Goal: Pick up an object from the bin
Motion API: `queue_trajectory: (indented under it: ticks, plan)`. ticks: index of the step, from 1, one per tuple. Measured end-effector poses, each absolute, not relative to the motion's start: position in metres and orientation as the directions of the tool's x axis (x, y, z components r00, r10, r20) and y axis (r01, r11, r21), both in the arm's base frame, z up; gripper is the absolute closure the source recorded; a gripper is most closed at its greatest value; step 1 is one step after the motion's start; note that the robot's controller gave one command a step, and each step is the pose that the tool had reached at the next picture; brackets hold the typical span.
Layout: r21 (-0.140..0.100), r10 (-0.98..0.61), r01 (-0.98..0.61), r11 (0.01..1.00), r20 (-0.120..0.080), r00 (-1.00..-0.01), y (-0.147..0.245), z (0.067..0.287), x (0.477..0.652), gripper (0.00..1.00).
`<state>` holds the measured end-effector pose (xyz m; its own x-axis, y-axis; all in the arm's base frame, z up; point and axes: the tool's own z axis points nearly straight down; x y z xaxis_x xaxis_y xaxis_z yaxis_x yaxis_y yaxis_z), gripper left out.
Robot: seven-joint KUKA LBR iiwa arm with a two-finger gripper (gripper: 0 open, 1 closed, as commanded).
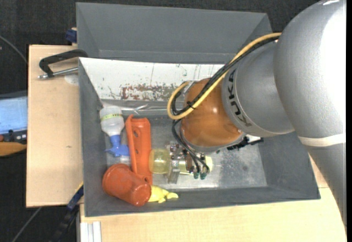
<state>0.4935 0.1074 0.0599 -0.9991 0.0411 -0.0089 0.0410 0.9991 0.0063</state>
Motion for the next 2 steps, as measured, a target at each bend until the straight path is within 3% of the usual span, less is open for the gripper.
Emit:
queue_trajectory:
  ticks: [2]
  plan:
    - [0.006,0.03,0.03,1.0,-0.006,-1.0,0.106,0.075,0.492,1.0]
